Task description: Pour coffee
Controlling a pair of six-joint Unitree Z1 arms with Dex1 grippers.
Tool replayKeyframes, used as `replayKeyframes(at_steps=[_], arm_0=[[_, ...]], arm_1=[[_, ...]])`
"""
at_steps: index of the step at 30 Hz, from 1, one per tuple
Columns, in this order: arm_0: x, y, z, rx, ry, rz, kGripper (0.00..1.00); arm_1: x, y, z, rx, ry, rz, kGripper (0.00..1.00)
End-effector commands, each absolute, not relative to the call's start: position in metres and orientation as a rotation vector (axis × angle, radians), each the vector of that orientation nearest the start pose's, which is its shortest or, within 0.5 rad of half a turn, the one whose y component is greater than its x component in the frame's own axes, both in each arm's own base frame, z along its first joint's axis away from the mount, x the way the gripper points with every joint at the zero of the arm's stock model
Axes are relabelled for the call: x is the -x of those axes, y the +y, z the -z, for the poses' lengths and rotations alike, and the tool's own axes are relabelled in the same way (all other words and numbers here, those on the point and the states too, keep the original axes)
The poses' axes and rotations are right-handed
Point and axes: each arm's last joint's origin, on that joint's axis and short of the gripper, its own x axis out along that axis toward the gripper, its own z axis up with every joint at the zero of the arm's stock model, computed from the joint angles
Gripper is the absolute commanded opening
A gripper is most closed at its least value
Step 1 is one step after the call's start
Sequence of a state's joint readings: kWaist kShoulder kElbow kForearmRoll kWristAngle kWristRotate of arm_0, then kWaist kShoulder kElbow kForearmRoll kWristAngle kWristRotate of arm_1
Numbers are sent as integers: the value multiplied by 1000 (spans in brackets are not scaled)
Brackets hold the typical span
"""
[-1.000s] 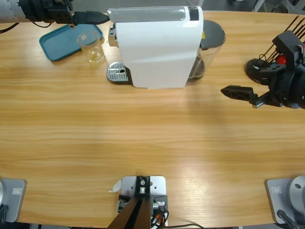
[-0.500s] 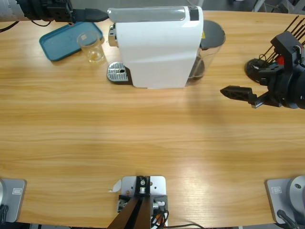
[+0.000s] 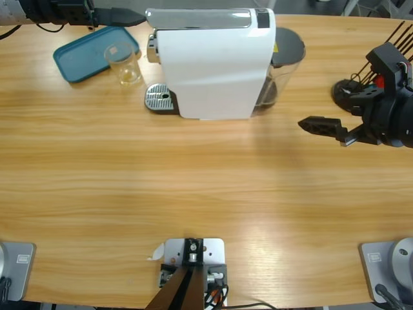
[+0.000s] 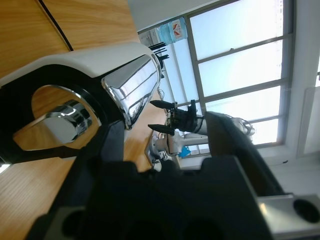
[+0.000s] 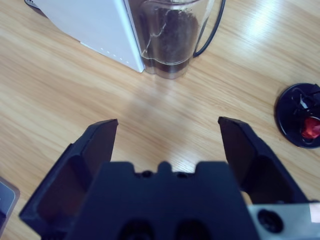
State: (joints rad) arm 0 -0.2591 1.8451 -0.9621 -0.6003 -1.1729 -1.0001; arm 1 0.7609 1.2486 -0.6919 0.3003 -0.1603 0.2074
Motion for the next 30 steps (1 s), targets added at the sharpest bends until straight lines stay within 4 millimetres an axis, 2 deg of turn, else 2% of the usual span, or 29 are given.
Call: replayKeyframes(at_steps=[1,5,8,11,15,19,23,25,28,30], arm_0=[[-337,-159,-303,914,953,1246,642],[-342,-175,-309,903,955,1277,641],[-343,-178,-313,900,949,1283,637],[-342,-173,-309,904,954,1274,637],[-334,-152,-312,872,896,1263,637],[-299,-136,-343,742,744,1237,614],[-247,-113,-384,550,572,993,611],[-224,-106,-402,425,543,859,614],[-203,-103,-407,231,632,680,628],[-190,-101,-401,82,685,533,781]], arm_1=[[-137,121,-270,211,854,-460,895],[-137,121,-270,211,853,-460,895],[-136,120,-270,209,851,-460,895],[-136,120,-271,209,849,-460,895],[-136,120,-270,207,849,-459,895],[-136,120,-271,207,848,-459,895],[-137,121,-270,209,852,-458,895],[-137,121,-270,211,854,-457,895],[-137,121,-270,211,854,-457,895],[-137,121,-270,209,852,-458,896]])
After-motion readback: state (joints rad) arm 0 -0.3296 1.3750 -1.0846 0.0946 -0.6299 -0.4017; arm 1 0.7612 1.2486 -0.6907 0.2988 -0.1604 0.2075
